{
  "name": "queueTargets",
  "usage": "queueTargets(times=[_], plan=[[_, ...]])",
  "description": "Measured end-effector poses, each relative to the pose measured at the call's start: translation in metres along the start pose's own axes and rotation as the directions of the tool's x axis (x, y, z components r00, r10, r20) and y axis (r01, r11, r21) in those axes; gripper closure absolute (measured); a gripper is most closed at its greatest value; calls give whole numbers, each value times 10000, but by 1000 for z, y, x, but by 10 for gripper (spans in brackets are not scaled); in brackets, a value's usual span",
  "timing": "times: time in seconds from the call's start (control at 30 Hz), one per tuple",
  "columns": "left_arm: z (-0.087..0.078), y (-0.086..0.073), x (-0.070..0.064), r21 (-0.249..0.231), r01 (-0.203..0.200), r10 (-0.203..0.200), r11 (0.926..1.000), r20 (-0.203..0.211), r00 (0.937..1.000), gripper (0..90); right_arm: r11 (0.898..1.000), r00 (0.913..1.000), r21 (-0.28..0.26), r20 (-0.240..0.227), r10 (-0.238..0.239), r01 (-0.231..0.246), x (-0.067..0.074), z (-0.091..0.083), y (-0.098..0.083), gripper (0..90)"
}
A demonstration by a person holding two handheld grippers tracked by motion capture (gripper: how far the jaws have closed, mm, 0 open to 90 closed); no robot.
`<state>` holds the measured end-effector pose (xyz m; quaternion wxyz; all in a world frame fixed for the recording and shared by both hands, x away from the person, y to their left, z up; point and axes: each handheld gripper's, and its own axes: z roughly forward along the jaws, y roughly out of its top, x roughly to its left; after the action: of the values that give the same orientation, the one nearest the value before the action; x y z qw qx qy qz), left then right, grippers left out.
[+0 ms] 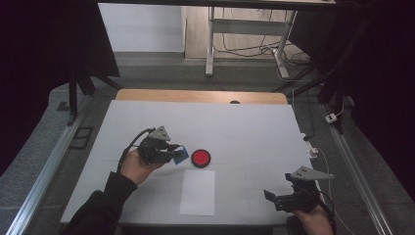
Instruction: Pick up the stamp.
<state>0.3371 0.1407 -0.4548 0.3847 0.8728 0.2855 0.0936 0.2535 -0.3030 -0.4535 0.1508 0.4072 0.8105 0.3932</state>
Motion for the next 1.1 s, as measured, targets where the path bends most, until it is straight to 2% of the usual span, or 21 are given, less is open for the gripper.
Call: queueTargets(times=[0.13, 0.17, 0.47, 0.7, 0.97, 1.03, 1.1], plan=[[-1, 1, -6, -71, -168, 170, 9998, 189, 9997, 704, 10000, 10000, -7, -5, -6, 6, 0, 0, 0, 0], [0, 2, -8, -107, -259, 262, 9996, 347, 9991, 704, 10000, 10000, -8, -7, -9, 9, 0, 0, 0, 0], [2, 4, -23, -329, -602, 620, 9976, 560, 9965, 704, 10000, 10000, -12, -10, -36, 36, 0, 0, 0, 0], [2, 7, -33, -438, -947, 985, 9945, 956, 9905, 704, 10000, 10000, -9, -17, -59, 59, 0, 0, 0, 0], [1, 9, -41, -544, -1047, 1112, 9930, 1339, 9847, 704, 10000, 10000, -31, -21, -53, 53, 0, 0, 0, 0], [0, 9, -43, -707, -1050, 1152, 9920, 1603, 9803, 704, 10000, 10000, -28, -22, -55, 54, 0, 0, 0, 0], [-1, 10, -45, -763, -1092, 1208, 9911, 1688, 9782, 703, 10000, 10000, -30, -21, -59, 59, 0, 0, 0, 0]])
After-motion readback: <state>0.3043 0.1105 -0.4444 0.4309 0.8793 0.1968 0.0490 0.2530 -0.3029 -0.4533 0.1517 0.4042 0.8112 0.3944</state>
